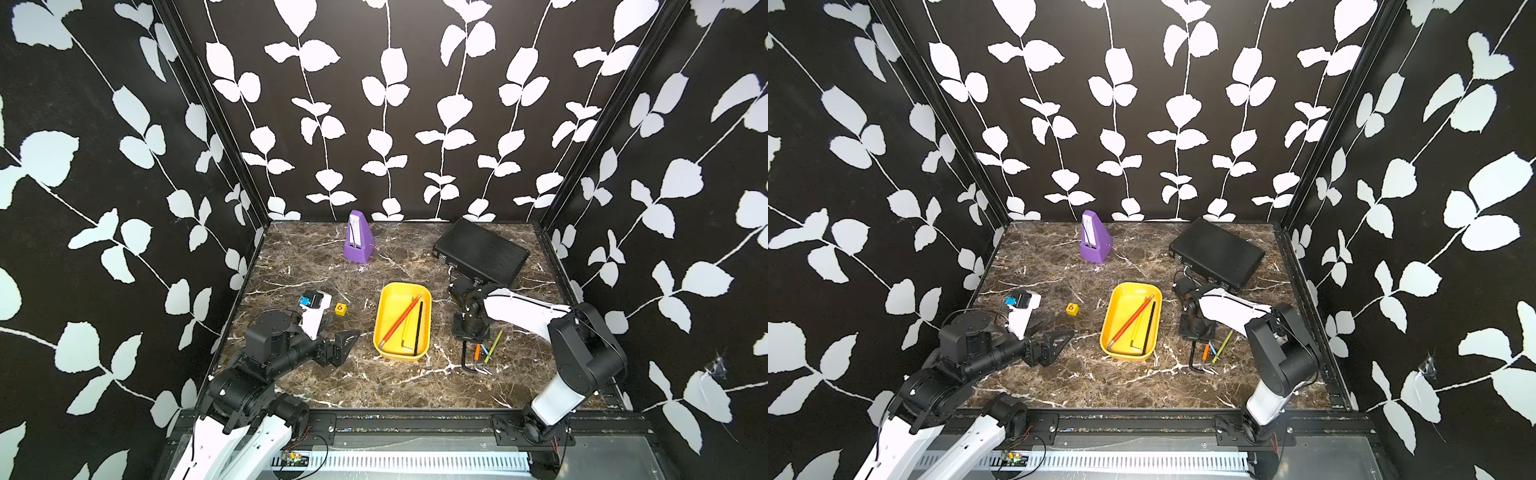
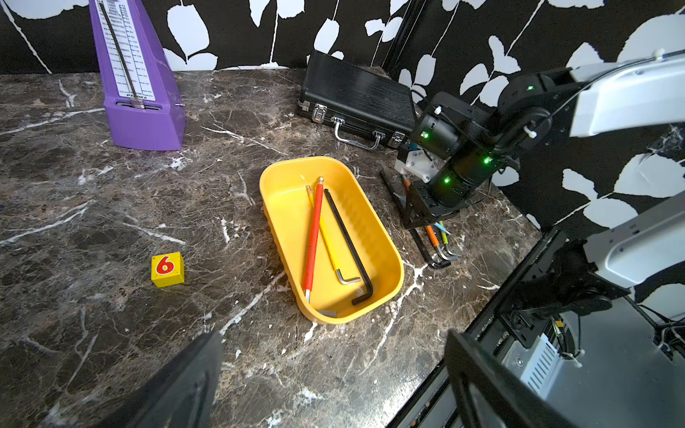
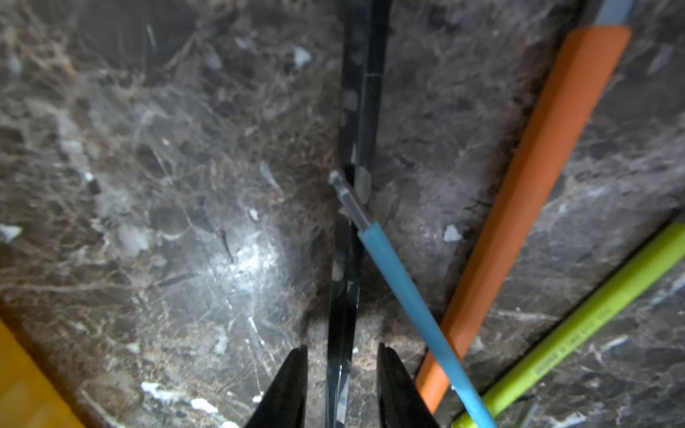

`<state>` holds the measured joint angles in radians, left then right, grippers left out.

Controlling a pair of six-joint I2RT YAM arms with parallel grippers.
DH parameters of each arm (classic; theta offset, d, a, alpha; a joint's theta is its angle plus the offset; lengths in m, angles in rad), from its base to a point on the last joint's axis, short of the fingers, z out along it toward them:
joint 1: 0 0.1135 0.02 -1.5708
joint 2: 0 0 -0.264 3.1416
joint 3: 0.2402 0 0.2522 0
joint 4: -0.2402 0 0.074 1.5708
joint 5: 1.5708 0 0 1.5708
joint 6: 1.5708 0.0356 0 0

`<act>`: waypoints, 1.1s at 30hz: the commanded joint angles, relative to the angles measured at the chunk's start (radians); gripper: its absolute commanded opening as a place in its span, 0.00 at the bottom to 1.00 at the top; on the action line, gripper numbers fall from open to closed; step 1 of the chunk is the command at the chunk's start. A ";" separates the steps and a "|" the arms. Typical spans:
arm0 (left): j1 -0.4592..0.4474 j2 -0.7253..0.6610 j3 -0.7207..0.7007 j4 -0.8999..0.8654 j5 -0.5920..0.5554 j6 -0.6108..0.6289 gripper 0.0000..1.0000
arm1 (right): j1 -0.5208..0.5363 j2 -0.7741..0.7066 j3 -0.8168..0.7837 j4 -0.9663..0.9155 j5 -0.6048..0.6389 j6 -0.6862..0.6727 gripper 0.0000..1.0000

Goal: Put the hex key on the desktop into the storage box
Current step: Pick up the Allen key from the center of the board.

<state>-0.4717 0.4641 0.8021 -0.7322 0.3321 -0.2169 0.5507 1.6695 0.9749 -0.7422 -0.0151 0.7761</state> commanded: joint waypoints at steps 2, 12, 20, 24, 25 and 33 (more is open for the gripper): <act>-0.005 0.004 -0.009 0.014 0.004 -0.001 0.94 | 0.003 0.036 -0.026 0.018 -0.010 0.027 0.29; -0.005 0.003 -0.008 0.013 0.001 -0.002 0.95 | 0.003 0.094 0.018 0.014 -0.032 -0.011 0.03; -0.006 0.005 -0.008 0.013 -0.001 -0.002 0.95 | 0.004 0.062 0.072 -0.005 -0.059 -0.009 0.00; -0.005 0.007 -0.008 0.011 -0.002 -0.002 0.95 | 0.004 0.014 0.118 -0.030 -0.080 0.012 0.00; -0.006 0.007 -0.007 0.010 -0.002 -0.002 0.95 | 0.003 0.000 0.129 -0.039 -0.083 0.020 0.00; -0.005 0.008 -0.008 0.011 -0.004 -0.003 0.95 | 0.006 -0.123 0.204 -0.068 -0.091 0.089 0.00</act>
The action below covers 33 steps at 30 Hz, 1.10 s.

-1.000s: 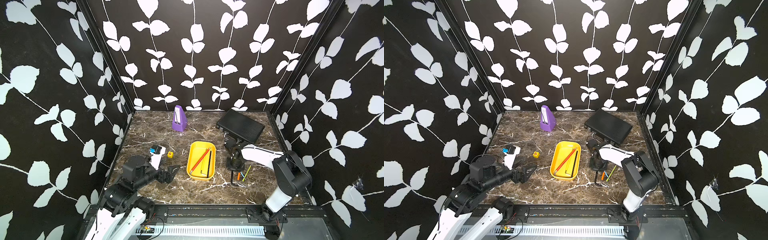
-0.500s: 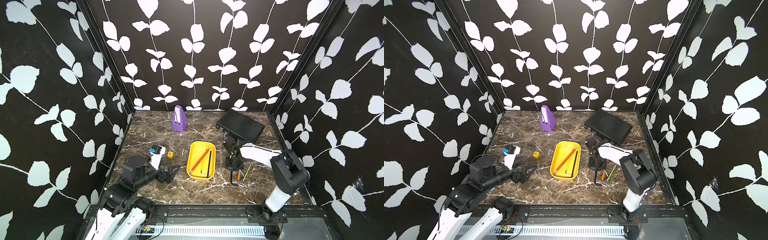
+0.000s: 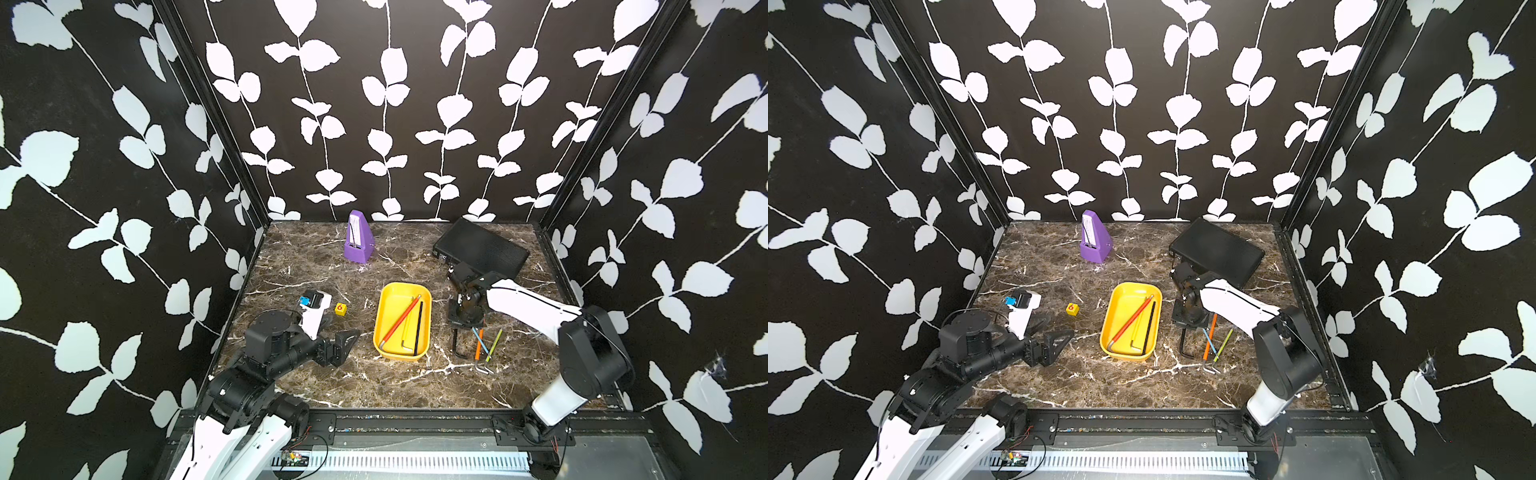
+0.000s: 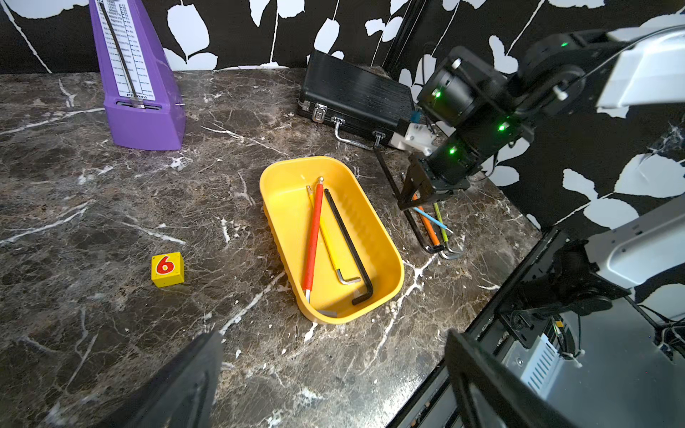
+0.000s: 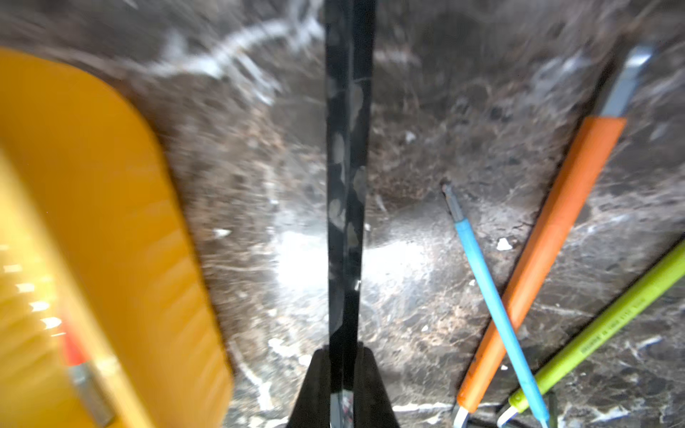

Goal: Put the hex key on the desktop into the storage box
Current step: Pick up the Allen key from the center of the board, then place the Allen key in the storage box.

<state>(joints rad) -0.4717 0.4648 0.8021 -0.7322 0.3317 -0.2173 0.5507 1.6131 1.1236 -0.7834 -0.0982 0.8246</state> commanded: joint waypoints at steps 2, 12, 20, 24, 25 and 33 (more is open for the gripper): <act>-0.005 0.008 -0.008 0.011 -0.003 -0.003 0.95 | 0.011 -0.090 0.069 -0.010 -0.011 0.067 0.00; -0.005 0.005 -0.008 0.010 -0.009 -0.004 0.95 | 0.178 -0.028 0.206 0.133 0.054 0.296 0.00; -0.005 0.005 -0.008 0.007 -0.014 -0.004 0.95 | 0.292 0.171 0.399 0.150 0.143 0.279 0.00; -0.005 0.006 -0.009 0.008 -0.016 -0.003 0.95 | 0.305 0.247 0.440 0.133 0.131 0.259 0.00; -0.005 0.006 -0.008 0.008 -0.016 -0.004 0.95 | 0.307 0.258 0.442 0.131 0.128 0.257 0.00; -0.005 0.008 -0.009 0.008 -0.016 -0.005 0.95 | 0.331 0.309 0.437 0.094 0.094 0.286 0.00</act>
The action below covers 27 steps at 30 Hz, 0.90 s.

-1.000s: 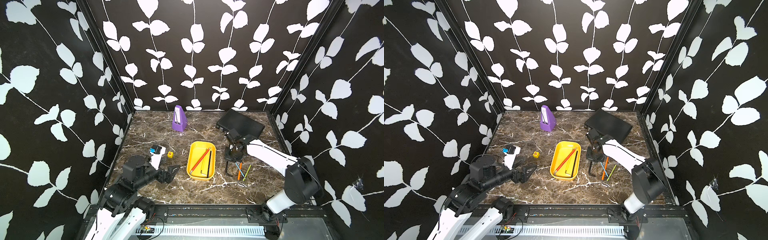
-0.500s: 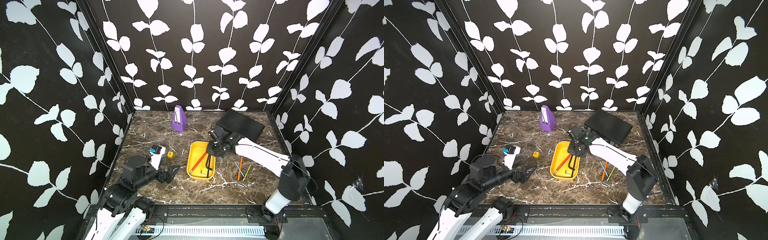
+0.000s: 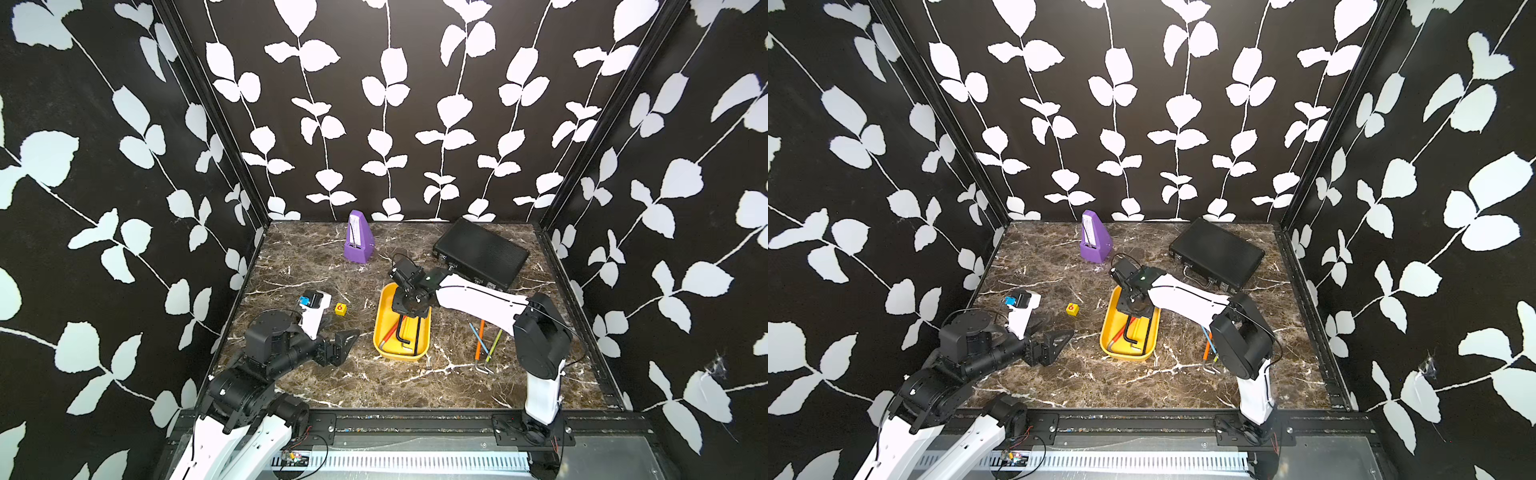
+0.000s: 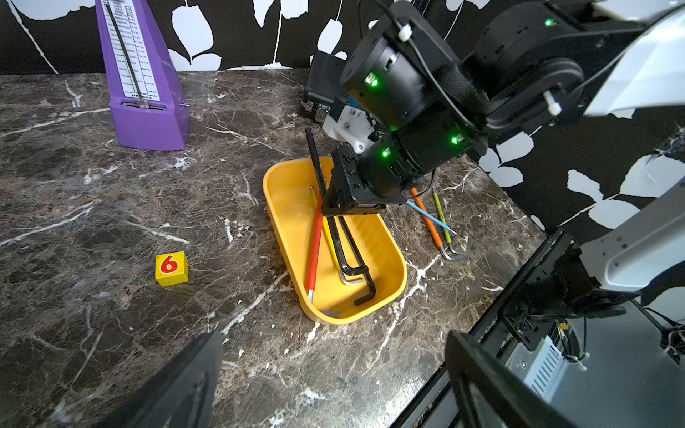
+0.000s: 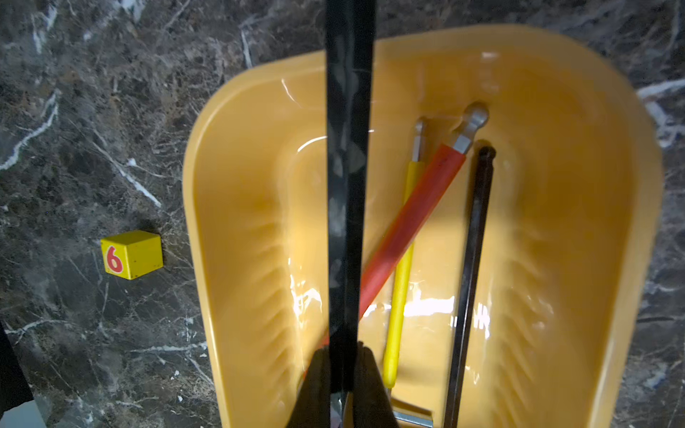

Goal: Put the hex key on the desktop into the storage box
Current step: Place the Allen key in the storage box.

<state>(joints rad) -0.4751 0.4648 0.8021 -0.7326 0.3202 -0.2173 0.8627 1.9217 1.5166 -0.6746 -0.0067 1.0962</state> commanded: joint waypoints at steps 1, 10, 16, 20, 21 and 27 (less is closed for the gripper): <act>-0.002 0.008 -0.008 0.008 -0.004 -0.005 0.95 | 0.021 0.005 0.044 -0.020 -0.002 0.018 0.00; -0.002 0.005 -0.009 0.009 -0.007 -0.007 0.95 | 0.027 0.062 0.079 -0.083 -0.049 0.015 0.00; -0.002 0.007 -0.008 0.009 -0.006 -0.007 0.95 | 0.033 0.111 0.117 -0.123 -0.076 -0.037 0.00; -0.002 0.007 -0.008 0.009 -0.005 -0.006 0.95 | 0.033 0.151 0.153 -0.159 -0.086 -0.085 0.00; -0.002 0.007 -0.009 0.009 -0.006 -0.006 0.95 | 0.033 0.156 0.152 -0.160 -0.084 -0.088 0.00; -0.002 0.006 -0.009 0.010 -0.006 -0.007 0.95 | 0.032 0.190 0.152 -0.157 -0.101 -0.096 0.00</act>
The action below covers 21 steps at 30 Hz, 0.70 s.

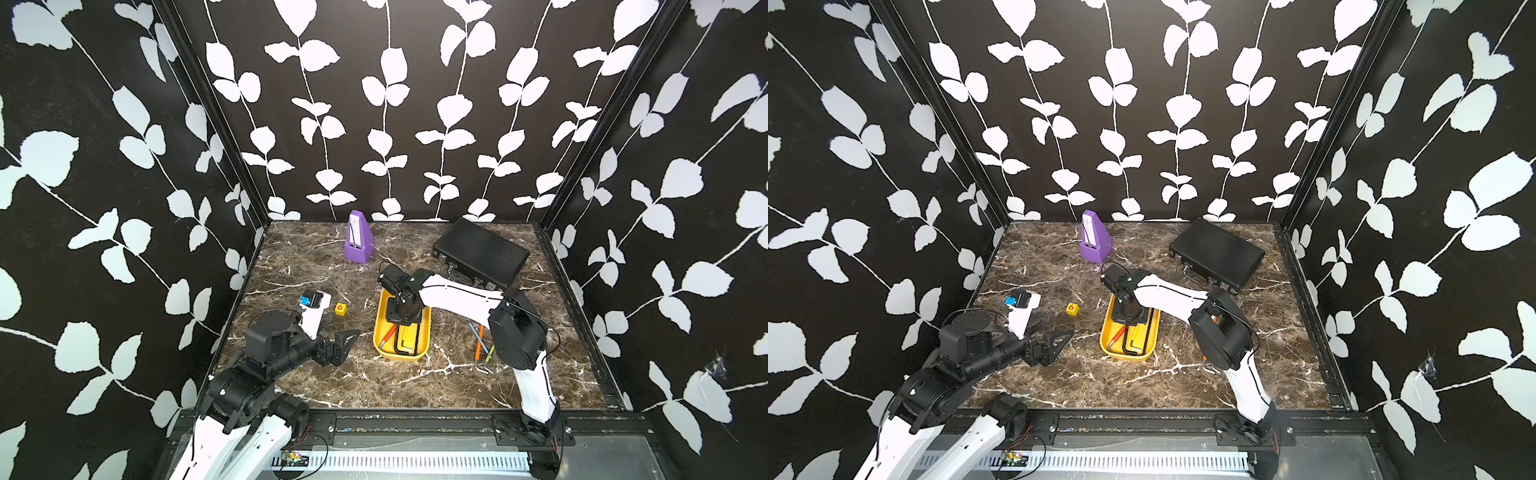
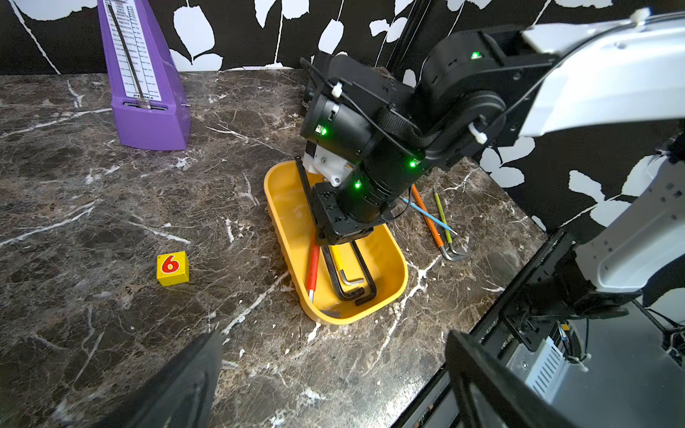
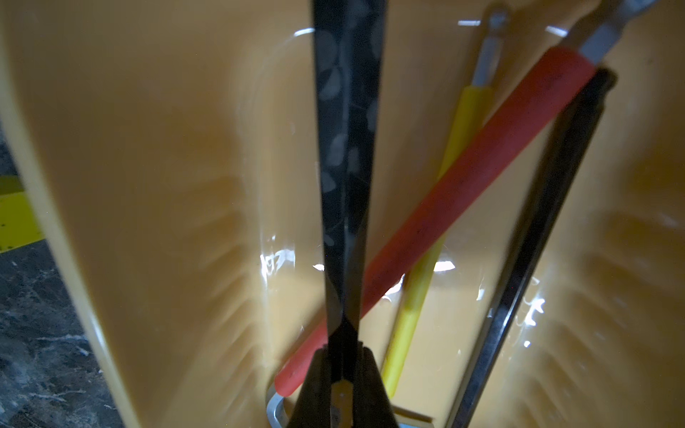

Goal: Put the hex key on the desktop into the storage box
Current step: Place the Allen key in the storage box.

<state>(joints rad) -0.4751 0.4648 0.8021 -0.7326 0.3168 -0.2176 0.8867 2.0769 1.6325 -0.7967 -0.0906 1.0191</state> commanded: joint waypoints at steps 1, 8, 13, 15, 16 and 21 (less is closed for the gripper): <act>-0.002 0.006 -0.008 0.010 -0.003 -0.006 0.95 | 0.008 0.039 0.039 -0.034 -0.021 -0.023 0.00; -0.002 0.006 -0.009 0.012 -0.001 -0.005 0.95 | 0.008 0.023 0.059 -0.067 0.013 -0.049 0.18; -0.002 0.008 -0.008 0.012 0.001 -0.005 0.95 | 0.009 -0.065 0.051 -0.081 0.061 -0.059 0.30; -0.002 0.006 -0.009 0.012 -0.001 -0.004 0.95 | 0.009 -0.111 0.058 -0.103 0.097 -0.071 0.31; -0.002 0.006 -0.009 0.012 0.000 -0.005 0.95 | 0.009 -0.140 0.065 -0.117 0.129 -0.086 0.32; -0.002 0.007 -0.009 0.013 0.004 -0.005 0.95 | -0.015 -0.286 0.037 -0.153 0.250 -0.156 0.35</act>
<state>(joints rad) -0.4751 0.4652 0.8021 -0.7326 0.3172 -0.2176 0.8833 1.8877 1.6615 -0.9054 0.0547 0.9161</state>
